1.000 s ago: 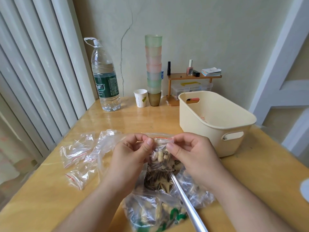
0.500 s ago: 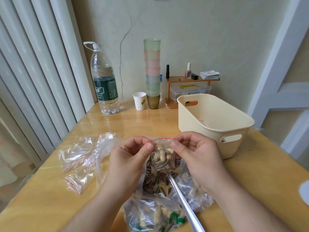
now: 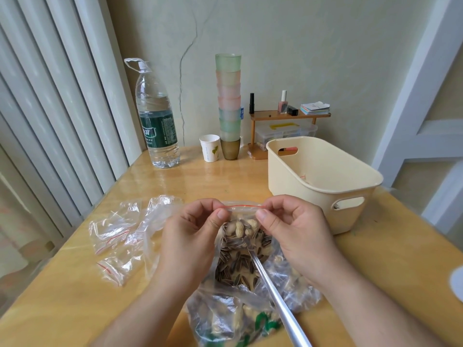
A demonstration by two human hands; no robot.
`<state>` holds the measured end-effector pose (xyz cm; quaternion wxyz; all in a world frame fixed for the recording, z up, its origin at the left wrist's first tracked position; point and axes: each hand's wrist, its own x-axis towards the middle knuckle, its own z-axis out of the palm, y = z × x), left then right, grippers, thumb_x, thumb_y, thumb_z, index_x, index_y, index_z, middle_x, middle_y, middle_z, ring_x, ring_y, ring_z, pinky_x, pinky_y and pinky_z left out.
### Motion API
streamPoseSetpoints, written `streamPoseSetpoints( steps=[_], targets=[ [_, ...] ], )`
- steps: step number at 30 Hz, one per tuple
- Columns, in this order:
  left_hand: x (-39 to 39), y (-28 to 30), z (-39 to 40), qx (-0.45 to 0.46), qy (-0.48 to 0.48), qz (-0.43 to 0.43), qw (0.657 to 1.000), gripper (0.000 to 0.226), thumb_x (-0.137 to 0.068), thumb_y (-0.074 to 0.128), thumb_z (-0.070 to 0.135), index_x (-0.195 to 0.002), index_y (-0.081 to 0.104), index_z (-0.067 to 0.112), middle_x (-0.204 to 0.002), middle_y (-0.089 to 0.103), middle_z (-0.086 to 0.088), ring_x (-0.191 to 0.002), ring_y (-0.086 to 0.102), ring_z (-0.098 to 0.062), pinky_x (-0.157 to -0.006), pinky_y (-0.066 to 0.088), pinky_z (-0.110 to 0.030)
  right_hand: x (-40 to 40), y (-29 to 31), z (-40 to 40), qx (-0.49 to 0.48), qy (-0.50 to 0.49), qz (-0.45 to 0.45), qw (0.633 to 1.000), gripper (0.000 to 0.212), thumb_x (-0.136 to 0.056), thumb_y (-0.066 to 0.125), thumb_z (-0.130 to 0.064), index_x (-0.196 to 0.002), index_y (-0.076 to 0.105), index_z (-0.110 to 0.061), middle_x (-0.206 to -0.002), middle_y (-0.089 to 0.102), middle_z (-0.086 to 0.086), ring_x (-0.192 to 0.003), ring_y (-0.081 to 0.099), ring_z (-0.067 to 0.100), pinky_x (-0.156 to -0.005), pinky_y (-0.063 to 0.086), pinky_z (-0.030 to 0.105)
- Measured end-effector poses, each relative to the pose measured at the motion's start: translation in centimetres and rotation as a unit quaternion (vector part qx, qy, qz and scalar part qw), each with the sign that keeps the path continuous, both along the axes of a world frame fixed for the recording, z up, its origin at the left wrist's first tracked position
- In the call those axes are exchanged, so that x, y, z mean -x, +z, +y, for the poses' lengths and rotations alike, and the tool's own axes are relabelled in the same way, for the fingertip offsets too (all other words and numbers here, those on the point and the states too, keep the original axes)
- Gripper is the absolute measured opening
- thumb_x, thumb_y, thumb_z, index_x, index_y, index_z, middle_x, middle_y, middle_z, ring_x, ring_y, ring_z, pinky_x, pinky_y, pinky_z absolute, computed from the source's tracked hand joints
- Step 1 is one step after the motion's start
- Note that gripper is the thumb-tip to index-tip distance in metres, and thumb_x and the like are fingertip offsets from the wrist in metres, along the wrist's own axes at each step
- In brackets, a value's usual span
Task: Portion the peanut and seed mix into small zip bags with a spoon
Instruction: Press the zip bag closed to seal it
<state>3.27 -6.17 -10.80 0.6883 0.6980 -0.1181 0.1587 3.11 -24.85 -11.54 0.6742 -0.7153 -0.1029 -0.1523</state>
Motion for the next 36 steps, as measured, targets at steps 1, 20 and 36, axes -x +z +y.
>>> streamPoseSetpoints(
  steps=[1, 20, 36],
  targets=[
    [0.06, -0.06, -0.09, -0.004, 0.002, -0.003, 1.000, 0.011, -0.092, 0.071, 0.022, -0.082, 0.074, 0.018, -0.078, 0.077, -0.006, -0.074, 0.069, -0.010, -0.073, 0.056, -0.024, -0.02, -0.06, 0.12, 0.003, 0.001, -0.002, 1.000, 0.006, -0.087, 0.079, -0.029, -0.091, 0.077, -0.032, -0.085, 0.075, -0.001, -0.082, 0.067, 0.015, -0.084, 0.058, 0.044],
    [-0.08, -0.58, -0.03, 0.015, -0.088, 0.041, 0.995, 0.016, -0.094, 0.078, 0.030, -0.100, 0.079, 0.015, -0.091, 0.075, -0.019, -0.082, 0.065, -0.035, -0.087, 0.052, -0.070, 0.16, 0.21, 0.32, 0.003, -0.001, -0.012, 1.000, 0.020, -0.095, 0.073, -0.013, -0.090, 0.075, -0.032, -0.080, 0.070, -0.005, -0.077, 0.063, 0.010, -0.076, 0.054, 0.027],
    [0.27, -0.16, -0.22, -0.004, -0.093, 0.026, 0.995, 0.010, -0.092, 0.073, 0.028, -0.093, 0.078, 0.020, -0.087, 0.075, -0.018, -0.078, 0.066, -0.023, -0.079, 0.056, -0.053, 0.30, 0.28, 0.48, 0.001, 0.037, 0.015, 0.999, 0.011, -0.096, 0.073, -0.019, -0.088, 0.073, -0.026, -0.077, 0.065, 0.000, -0.073, 0.059, 0.010, -0.070, 0.051, 0.024]
  ],
)
